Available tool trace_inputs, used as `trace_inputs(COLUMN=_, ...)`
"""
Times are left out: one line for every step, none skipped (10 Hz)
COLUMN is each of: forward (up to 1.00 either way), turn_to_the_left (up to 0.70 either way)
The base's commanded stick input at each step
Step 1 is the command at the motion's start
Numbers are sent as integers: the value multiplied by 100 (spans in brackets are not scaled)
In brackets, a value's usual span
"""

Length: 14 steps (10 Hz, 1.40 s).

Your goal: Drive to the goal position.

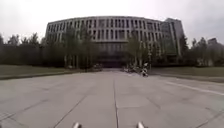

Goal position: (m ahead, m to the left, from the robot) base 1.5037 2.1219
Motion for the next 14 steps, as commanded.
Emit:
trace_inputs(forward=48, turn_to_the_left=0)
trace_inputs(forward=49, turn_to_the_left=0)
trace_inputs(forward=49, turn_to_the_left=0)
trace_inputs(forward=49, turn_to_the_left=0)
trace_inputs(forward=50, turn_to_the_left=0)
trace_inputs(forward=50, turn_to_the_left=0)
trace_inputs(forward=50, turn_to_the_left=0)
trace_inputs(forward=50, turn_to_the_left=0)
trace_inputs(forward=50, turn_to_the_left=0)
trace_inputs(forward=50, turn_to_the_left=0)
trace_inputs(forward=50, turn_to_the_left=0)
trace_inputs(forward=50, turn_to_the_left=0)
trace_inputs(forward=50, turn_to_the_left=0)
trace_inputs(forward=50, turn_to_the_left=0)
